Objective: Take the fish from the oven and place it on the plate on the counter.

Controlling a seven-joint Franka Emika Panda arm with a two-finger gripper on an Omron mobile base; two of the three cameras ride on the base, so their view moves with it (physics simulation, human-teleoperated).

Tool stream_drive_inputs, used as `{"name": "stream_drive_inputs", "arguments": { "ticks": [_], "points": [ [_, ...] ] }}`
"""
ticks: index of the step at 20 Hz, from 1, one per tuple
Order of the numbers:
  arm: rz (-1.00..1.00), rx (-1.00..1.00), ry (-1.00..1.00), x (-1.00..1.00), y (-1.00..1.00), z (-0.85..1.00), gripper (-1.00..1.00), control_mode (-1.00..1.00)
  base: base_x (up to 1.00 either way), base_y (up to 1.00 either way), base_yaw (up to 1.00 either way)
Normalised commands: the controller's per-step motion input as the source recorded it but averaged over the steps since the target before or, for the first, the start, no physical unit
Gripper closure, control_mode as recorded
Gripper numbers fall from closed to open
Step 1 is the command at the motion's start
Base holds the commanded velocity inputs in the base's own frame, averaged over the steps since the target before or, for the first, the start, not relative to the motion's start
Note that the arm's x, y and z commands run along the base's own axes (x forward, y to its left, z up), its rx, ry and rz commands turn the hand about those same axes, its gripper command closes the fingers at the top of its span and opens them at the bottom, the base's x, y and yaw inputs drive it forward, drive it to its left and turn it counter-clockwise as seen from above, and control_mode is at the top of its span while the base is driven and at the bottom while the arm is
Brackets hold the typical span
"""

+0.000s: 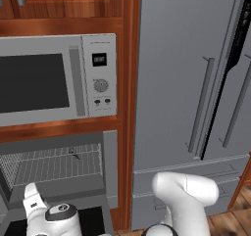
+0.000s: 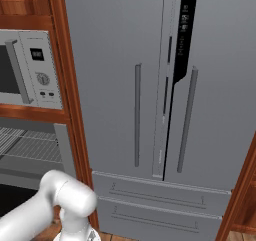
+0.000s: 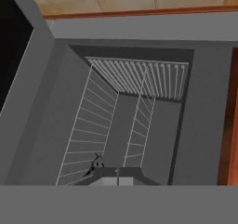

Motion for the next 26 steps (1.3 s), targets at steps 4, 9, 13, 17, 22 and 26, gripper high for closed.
{"name": "stream_drive_inputs", "arguments": {
  "ticks": [4,9,13,17,22,26],
  "points": [
    [-0.23,0.0,0.0,0.46,0.0,-0.16,1.0,-1.0,0.0,0.0,0.0],
    [-0.19,0.0,0.01,0.56,0.0,-0.15,1.0,-1.0,0.0,0.0,0.0],
    [-0.06,0.0,0.0,0.43,0.04,-0.01,1.0,-1.0,0.0,0.0,0.0],
    [-0.04,-0.01,0.0,0.48,0.11,0.0,-1.0,-1.0,0.0,0.0,0.0],
    [-0.03,-0.06,0.04,0.58,0.01,-0.1,-1.0,-1.0,0.0,0.0,0.0],
    [0.0,-0.14,0.17,0.44,-0.15,-0.23,-1.0,-1.0,0.0,0.0,0.0]
  ]
}}
